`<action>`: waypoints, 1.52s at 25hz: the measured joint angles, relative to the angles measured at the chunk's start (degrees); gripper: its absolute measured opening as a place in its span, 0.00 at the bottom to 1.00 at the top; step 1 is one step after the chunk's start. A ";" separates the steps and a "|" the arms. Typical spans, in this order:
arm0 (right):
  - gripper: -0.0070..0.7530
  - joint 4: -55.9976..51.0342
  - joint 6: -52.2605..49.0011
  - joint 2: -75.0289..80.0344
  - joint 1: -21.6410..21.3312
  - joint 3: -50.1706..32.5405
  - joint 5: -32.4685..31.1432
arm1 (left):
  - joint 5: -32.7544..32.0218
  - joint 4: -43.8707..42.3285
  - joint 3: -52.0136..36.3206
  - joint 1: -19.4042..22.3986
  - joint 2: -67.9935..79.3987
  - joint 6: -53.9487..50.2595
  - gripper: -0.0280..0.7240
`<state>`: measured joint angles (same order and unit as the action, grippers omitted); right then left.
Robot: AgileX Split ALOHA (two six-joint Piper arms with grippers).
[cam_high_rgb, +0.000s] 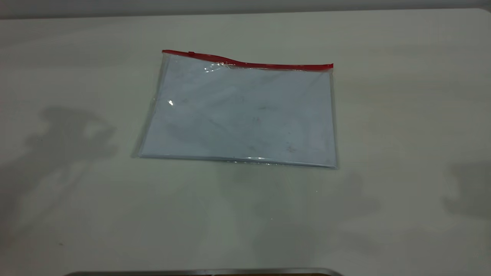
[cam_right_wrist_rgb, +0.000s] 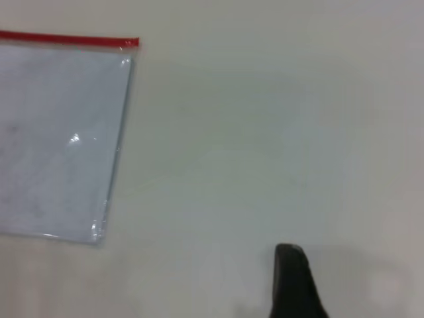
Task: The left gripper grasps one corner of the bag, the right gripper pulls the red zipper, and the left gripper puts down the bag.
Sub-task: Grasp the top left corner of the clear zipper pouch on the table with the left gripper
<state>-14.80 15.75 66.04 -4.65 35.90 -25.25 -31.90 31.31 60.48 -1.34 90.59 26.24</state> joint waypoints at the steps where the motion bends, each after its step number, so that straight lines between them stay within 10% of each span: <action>1: 0.68 -0.90 1.55 1.90 0.00 0.64 0.63 | 0.11 0.34 1.62 0.00 2.32 0.81 0.81; 17: 0.68 -16.62 24.74 29.69 7.18 17.87 -0.16 | 1.88 2.69 20.84 0.00 33.66 3.99 0.81; 28: 0.68 -18.91 26.91 40.77 20.08 24.32 -0.68 | 4.66 21.43 25.17 0.00 45.69 28.13 0.81; 38: 0.68 -19.09 26.96 42.17 21.77 24.51 -1.83 | 5.72 44.53 28.68 -0.70 54.68 49.89 0.81</action>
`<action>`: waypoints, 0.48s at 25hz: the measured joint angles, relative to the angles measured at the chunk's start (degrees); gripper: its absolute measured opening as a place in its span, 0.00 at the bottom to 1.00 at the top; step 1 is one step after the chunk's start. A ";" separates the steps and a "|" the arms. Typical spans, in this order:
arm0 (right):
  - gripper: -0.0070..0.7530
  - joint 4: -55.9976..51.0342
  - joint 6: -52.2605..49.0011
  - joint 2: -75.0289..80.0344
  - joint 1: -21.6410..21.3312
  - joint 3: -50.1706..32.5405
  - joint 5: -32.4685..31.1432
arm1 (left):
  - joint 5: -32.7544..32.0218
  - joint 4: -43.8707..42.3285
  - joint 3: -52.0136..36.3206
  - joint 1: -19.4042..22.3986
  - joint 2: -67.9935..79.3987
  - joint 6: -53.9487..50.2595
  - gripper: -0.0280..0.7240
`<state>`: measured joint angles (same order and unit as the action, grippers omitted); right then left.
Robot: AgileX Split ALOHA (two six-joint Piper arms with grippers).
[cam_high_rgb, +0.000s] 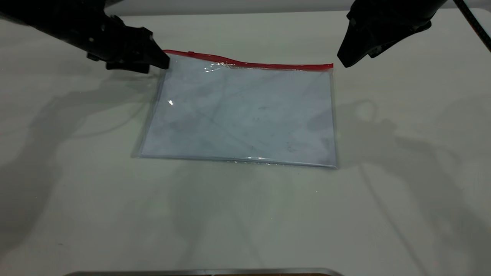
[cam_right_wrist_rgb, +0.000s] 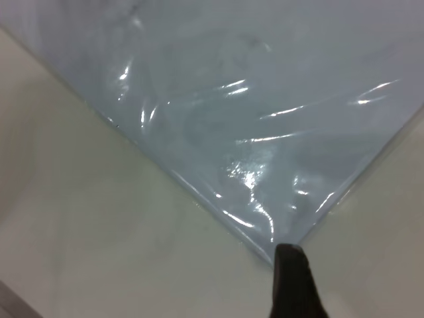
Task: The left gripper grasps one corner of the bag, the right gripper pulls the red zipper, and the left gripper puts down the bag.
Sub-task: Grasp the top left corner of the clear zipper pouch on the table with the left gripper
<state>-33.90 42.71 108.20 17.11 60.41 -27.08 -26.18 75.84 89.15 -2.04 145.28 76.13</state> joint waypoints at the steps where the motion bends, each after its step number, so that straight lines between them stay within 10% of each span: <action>1: 0.68 0.00 0.00 0.00 0.00 0.00 -0.13 | -0.12 1.70 0.42 -0.08 0.73 1.72 0.81; 12: 0.68 -0.38 0.13 0.00 0.00 0.00 0.55 | -6.07 10.62 3.58 -0.19 5.47 8.00 0.80</action>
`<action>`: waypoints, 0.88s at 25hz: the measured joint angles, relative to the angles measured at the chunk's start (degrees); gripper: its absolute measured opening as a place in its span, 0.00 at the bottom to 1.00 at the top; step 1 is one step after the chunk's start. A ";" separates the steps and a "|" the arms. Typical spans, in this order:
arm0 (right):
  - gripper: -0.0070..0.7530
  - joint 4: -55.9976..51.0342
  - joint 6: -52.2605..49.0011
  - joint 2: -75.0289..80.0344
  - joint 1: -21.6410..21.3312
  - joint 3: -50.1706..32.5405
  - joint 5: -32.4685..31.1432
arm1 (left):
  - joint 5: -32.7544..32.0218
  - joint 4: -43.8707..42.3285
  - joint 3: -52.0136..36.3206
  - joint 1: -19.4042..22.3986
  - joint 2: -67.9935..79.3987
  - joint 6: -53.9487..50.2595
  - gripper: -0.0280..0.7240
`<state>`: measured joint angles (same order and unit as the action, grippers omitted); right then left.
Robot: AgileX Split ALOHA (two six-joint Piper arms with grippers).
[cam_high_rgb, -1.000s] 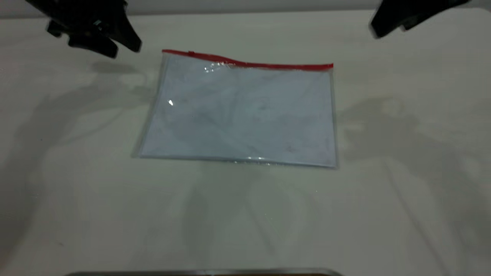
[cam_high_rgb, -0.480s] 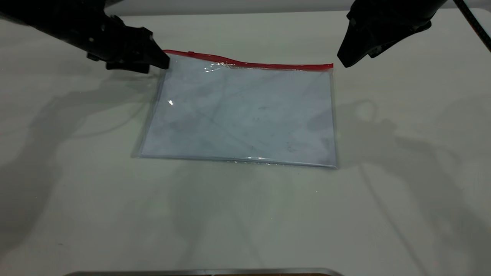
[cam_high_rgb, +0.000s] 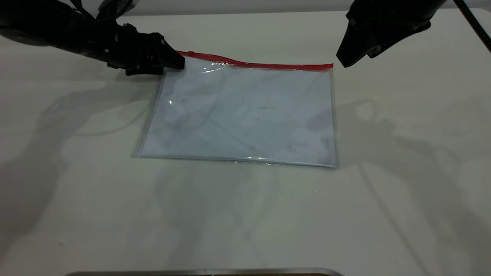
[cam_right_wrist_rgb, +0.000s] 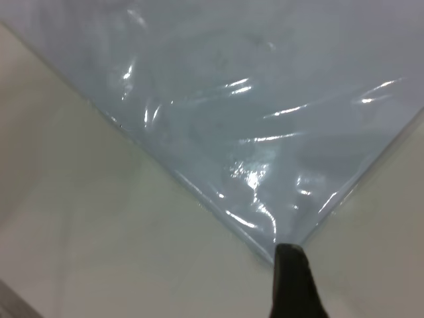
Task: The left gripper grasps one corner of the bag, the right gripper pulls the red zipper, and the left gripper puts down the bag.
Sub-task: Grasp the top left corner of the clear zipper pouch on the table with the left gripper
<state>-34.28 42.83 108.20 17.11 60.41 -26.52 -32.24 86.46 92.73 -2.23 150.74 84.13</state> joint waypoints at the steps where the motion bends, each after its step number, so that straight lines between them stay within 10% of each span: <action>1: 0.68 0.00 0.19 0.00 0.00 0.00 0.42 | -0.57 0.36 0.21 0.00 0.32 0.07 0.79; 5: 0.68 -0.04 0.35 0.00 0.00 0.00 1.26 | -1.47 0.47 0.26 0.00 1.40 0.19 0.61; 10: 0.68 -0.06 1.17 0.07 0.00 0.13 1.32 | -4.22 0.41 0.92 0.00 1.52 5.72 0.14; 22: 0.68 -1.37 12.29 9.18 1.13 10.96 -1.52 | -26.26 -28.16 14.77 0.00 -0.28 15.41 0.11</action>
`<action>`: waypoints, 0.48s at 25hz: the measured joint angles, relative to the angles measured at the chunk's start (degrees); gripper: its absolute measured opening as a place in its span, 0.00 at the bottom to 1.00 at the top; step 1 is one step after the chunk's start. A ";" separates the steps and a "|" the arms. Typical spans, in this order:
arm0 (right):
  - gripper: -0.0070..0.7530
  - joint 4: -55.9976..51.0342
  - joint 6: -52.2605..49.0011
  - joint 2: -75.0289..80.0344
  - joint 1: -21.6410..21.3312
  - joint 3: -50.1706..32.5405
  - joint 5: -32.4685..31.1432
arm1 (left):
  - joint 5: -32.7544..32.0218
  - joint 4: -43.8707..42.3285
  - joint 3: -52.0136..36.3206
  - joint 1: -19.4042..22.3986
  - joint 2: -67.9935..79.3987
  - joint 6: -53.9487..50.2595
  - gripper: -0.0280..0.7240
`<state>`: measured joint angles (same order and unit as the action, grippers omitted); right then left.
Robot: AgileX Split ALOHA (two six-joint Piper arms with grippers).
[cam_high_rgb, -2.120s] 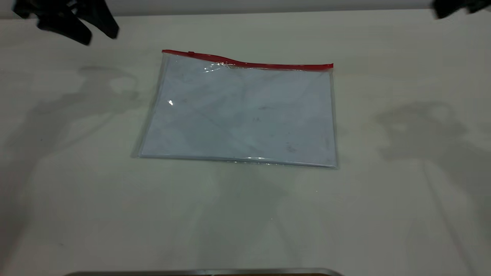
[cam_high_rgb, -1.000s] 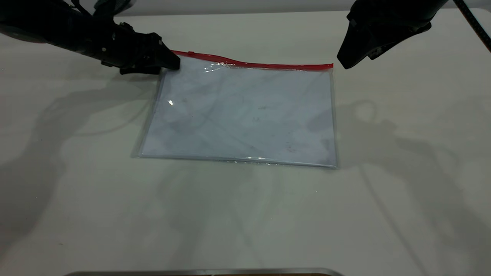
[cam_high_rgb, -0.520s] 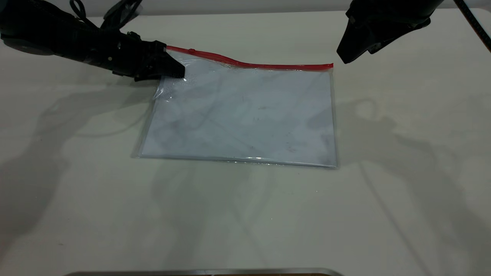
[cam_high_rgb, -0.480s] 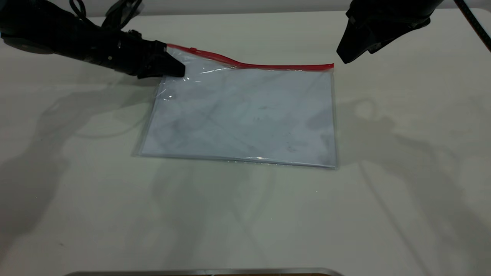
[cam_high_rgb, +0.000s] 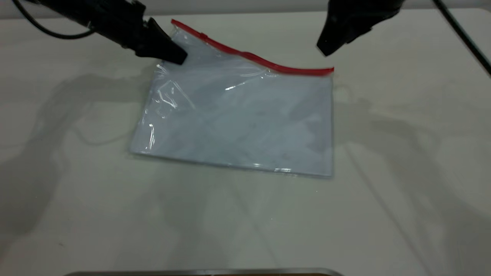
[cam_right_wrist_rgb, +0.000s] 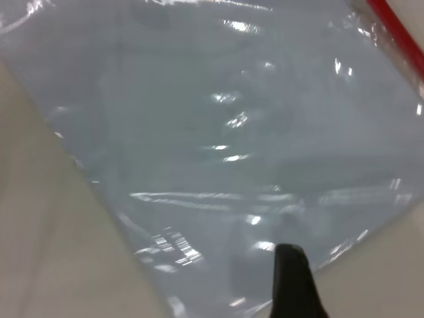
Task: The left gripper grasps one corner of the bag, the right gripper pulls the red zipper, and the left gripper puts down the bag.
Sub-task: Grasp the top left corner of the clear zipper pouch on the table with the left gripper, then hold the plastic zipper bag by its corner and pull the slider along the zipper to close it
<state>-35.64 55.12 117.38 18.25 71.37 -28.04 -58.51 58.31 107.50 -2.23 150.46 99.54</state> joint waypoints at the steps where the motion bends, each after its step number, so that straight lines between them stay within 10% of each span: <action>1: 0.68 -0.77 1.68 1.01 0.52 0.80 0.00 | -1.89 -1.99 1.36 -0.12 0.00 0.72 0.11; 12: 0.68 -19.39 19.70 11.41 4.90 12.41 -4.08 | -6.98 -8.33 7.16 -3.91 0.00 14.12 0.11</action>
<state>-55.04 74.82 128.80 23.15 83.78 -32.12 -65.48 49.97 114.66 -6.14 150.46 113.66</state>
